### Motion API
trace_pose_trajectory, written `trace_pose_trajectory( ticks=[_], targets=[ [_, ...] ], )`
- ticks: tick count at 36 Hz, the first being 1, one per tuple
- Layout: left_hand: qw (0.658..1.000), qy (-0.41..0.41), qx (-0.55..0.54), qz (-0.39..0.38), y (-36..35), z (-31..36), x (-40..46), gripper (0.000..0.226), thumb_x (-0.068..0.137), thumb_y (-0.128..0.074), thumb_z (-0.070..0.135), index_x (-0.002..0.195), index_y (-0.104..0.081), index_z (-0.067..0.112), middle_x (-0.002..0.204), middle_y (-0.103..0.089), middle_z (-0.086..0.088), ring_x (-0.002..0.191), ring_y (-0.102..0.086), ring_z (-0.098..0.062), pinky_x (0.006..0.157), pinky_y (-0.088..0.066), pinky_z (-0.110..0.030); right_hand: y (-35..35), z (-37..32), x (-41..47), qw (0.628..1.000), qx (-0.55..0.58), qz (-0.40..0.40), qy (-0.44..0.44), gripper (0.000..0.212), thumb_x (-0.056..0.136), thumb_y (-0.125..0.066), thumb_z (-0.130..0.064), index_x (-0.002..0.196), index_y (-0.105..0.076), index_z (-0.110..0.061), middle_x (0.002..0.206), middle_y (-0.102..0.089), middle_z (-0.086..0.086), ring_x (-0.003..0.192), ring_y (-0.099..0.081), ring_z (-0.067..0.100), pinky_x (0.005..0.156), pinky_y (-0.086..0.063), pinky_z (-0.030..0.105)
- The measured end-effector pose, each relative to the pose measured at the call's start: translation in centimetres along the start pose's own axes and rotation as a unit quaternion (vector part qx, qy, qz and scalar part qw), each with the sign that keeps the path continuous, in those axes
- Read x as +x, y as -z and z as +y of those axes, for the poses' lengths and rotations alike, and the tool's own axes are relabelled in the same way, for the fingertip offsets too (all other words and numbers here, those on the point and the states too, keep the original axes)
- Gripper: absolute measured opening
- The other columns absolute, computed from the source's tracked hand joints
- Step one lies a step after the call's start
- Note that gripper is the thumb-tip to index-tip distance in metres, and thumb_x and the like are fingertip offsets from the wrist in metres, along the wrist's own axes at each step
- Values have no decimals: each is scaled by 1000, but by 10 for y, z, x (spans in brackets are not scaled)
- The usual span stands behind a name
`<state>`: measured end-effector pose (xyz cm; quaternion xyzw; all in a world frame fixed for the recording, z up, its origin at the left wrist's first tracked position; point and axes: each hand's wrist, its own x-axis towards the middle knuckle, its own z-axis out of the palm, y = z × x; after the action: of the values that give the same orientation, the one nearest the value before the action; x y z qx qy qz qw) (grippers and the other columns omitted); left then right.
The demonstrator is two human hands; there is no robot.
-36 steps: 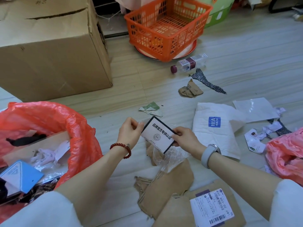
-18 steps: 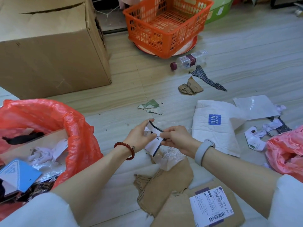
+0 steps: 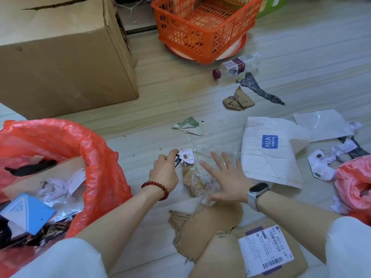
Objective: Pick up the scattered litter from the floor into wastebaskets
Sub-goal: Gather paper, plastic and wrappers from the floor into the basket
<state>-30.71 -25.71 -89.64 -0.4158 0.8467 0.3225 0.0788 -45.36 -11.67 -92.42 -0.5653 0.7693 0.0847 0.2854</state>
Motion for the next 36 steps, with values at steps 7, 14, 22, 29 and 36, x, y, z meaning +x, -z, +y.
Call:
trace_pose_trajectory(
  ticks=[7,14,22,29,36],
  targets=[
    [997,68,-44,3,-11,-2,6,61,82,-32,-8,134,-30,22,120,-40,-16,100,-46,-35,78,-43,-38,5,18,38,996,-2,12,-93,126,66,-67,-64,136,34,-34,153,27,5,142,13,37,110,-13,62],
    [997,46,-60,18,-18,-10,3,58,81,-38,-6,132,-35,20,120,-41,-16,102,-48,-35,83,-44,-37,-13,1,42,997,30,58,-44,52,86,-57,-25,131,-36,-10,124,-41,13,115,-38,30,79,-39,36],
    [998,-10,-42,52,-27,-11,13,61,80,-44,-6,135,-36,18,133,-36,-13,117,-37,-33,94,-38,-38,17,18,25,913,275,298,-46,32,81,-39,15,108,-55,10,120,-48,23,105,-52,35,91,-37,27],
    [988,-122,93,-2,-34,-4,36,60,87,-47,2,137,-32,30,156,-1,-3,126,-23,-31,97,-35,-37,51,58,1,862,315,375,-128,50,78,-36,20,112,-65,-2,127,-51,21,120,-48,31,95,-24,7],
    [946,-179,253,-99,-51,-1,56,52,92,-45,15,133,-32,45,155,16,-8,139,-2,-35,102,-26,-45,24,64,-1,888,295,322,-142,29,76,-40,20,76,-67,7,96,-55,25,90,-56,34,75,-31,15]
  ],
)
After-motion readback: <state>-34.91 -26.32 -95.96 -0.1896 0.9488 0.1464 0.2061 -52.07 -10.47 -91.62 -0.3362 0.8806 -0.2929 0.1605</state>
